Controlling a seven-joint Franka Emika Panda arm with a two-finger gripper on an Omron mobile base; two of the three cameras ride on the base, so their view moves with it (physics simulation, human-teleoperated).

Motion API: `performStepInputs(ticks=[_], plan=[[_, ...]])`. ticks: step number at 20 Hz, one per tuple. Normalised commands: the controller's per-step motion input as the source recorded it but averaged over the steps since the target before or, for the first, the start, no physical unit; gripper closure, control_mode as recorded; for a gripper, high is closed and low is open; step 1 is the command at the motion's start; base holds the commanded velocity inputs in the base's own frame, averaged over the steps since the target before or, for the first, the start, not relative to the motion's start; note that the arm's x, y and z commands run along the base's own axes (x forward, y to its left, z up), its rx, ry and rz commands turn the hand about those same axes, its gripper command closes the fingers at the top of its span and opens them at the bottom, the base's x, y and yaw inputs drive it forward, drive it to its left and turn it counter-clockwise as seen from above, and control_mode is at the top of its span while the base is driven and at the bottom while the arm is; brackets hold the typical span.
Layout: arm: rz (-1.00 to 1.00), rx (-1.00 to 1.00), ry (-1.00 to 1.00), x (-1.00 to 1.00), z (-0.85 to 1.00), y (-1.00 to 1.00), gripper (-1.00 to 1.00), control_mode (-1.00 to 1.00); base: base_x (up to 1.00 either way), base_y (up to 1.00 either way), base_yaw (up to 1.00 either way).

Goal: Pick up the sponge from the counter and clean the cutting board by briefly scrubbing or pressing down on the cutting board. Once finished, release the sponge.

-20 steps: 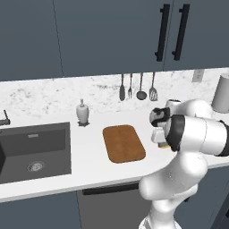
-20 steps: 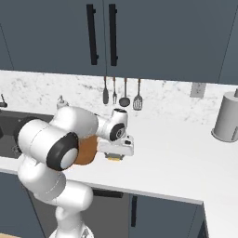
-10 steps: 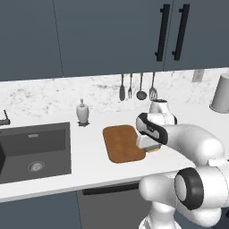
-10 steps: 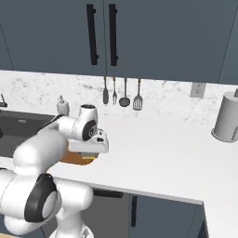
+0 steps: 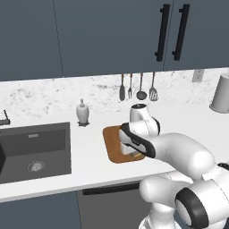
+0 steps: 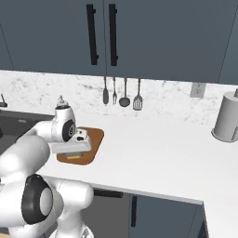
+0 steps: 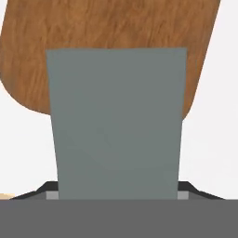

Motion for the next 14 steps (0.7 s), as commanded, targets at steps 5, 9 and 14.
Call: performStepInputs(ticks=[5, 9, 14], plan=[[0.0, -0.05, 0.05, 0.72, -0.2, -0.18, 1.0, -1.0, 0.0, 0.0, 0.0], [0.01, 0.0, 0.0, 0.41, -0.05, -0.07, 1.0, -1.0, 0.0, 0.0, 0.0], [0.05, 0.0, 0.0, 0.01, -0.13, 0.0, 1.0, -1.0, 0.0, 0.0, 0.0]])
